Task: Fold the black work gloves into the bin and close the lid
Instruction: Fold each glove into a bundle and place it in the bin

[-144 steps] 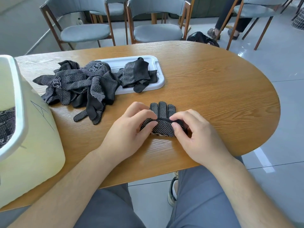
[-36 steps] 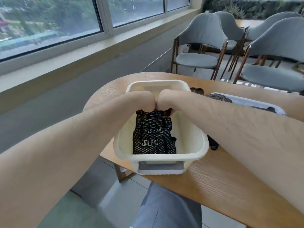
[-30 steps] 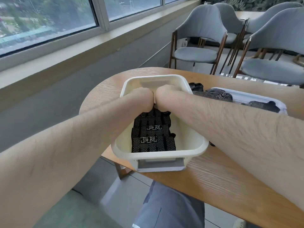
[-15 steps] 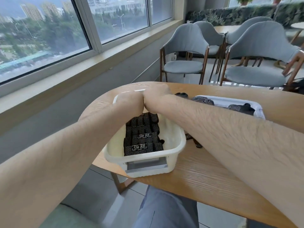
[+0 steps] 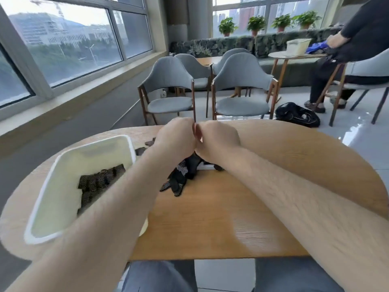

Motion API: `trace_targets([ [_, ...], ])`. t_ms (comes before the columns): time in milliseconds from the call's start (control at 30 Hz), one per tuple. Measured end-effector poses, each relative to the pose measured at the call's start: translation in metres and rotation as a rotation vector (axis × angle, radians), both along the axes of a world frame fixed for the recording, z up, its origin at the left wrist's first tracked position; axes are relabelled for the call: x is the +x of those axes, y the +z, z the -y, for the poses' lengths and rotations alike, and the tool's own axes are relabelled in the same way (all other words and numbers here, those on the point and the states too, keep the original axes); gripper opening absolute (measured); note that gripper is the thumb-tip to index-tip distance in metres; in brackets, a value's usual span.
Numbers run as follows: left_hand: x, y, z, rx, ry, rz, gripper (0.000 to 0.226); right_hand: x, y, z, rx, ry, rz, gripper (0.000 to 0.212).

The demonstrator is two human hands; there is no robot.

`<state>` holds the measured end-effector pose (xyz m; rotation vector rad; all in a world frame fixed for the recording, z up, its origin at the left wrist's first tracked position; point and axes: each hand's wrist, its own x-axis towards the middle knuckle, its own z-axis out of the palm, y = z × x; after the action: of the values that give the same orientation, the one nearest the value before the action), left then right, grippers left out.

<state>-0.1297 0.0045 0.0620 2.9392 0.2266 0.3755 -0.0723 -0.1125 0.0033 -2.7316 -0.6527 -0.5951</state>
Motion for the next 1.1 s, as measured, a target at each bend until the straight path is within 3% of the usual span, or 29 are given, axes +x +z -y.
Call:
trace_targets([
  [100,-0.003,-0.045,0.036,-0.206,-0.065,0.132,0.016,-0.017,-0.010,0.044,0.087,-0.022,-0.060,0.022],
  [267,0.004,-0.115,0.042,-0.438,-0.019,0.170,0.018,-0.027,-0.055,0.089,0.165,-0.088,-0.218,0.019],
  [467,0.022,-0.144,0.039,-0.453,-0.069,0.218,0.018,-0.013,-0.088,0.087,0.242,-0.116,-0.231,0.014],
  [567,0.038,-0.149,0.040,-0.461,-0.117,0.266,0.020,0.001,-0.096,0.077,0.228,-0.137,-0.236,0.026],
  [800,0.066,-0.176,0.040,-0.275,-0.112,0.293,0.023,0.032,-0.123,0.052,0.362,-0.256,-0.165,0.043],
  [1100,0.067,-0.193,0.031,-0.312,-0.234,0.342,0.016,0.044,-0.141,0.053,0.632,-0.188,-0.131,0.011],
])
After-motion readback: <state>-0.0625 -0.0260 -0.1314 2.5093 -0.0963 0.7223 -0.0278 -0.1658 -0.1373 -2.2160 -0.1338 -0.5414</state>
